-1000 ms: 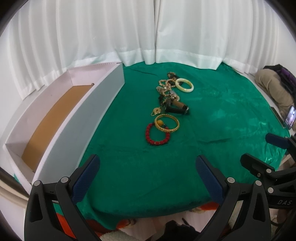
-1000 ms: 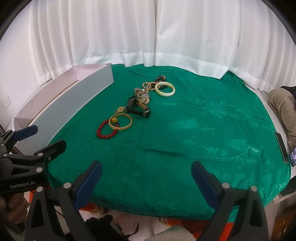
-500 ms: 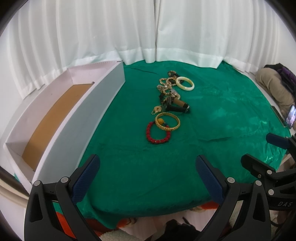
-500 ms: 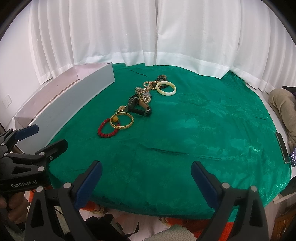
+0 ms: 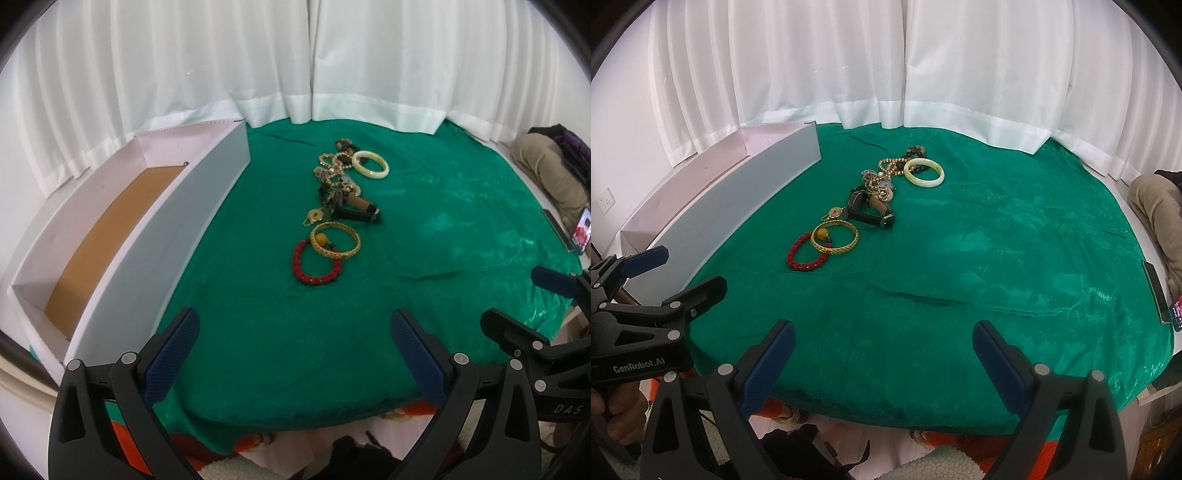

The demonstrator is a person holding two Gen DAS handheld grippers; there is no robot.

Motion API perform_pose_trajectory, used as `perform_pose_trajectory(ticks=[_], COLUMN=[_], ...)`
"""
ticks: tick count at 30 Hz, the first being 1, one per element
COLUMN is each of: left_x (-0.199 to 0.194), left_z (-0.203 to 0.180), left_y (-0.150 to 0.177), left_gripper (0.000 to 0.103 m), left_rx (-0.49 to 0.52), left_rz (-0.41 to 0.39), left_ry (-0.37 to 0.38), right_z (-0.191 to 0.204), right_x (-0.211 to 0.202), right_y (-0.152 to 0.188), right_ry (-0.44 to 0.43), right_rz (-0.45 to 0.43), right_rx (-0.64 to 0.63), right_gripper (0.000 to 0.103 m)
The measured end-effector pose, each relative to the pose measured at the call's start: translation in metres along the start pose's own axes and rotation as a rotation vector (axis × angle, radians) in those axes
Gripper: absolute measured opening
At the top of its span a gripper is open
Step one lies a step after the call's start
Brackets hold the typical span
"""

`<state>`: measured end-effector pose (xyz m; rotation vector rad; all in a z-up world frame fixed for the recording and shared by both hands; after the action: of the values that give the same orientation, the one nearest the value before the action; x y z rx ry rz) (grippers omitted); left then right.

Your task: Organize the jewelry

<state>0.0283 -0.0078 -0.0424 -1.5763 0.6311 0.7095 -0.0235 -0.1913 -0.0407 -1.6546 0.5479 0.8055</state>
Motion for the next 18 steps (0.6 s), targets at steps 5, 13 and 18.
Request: perform_pose_trajectory(ticks=[5,13,18], left_x=[-0.0002,-0.0005,0.0020], left_z=[0.0003,0.0029,0.0077], left_y=[-0.0006,-0.0060,-0.0100], left_gripper=[0.103,0.103,0.103], left_rx=[0.002,0.008,0.008], left_rz=[-0.004,-0.024,-0.032], left_ry=[-0.001,-0.021,-0.032], right_z=[0.0001,-0.0024,-0.0093], right_x=[0.0005,-0.0007,-0.0024], right_y=[-0.0001,-0.0011,-0.0035], right_ry=[0.002,0.013,0.030], right_rz=[-0.002,-0.010,-0.015], right_rx=[0.000,0.000,0.014], right_gripper=[0.099,0.099,0.099])
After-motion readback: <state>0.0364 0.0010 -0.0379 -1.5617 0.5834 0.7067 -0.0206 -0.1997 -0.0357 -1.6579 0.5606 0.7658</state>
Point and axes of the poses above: each gripper's, at about its wrist camera, not at the fingertips, and x roughly the way its jaws point, z to its left, y to its underside, the point moved 3 cm from there along x, roughly the way its jaws point, and after that the axes turned 9 degrees about -x, right-handed, at the moved point
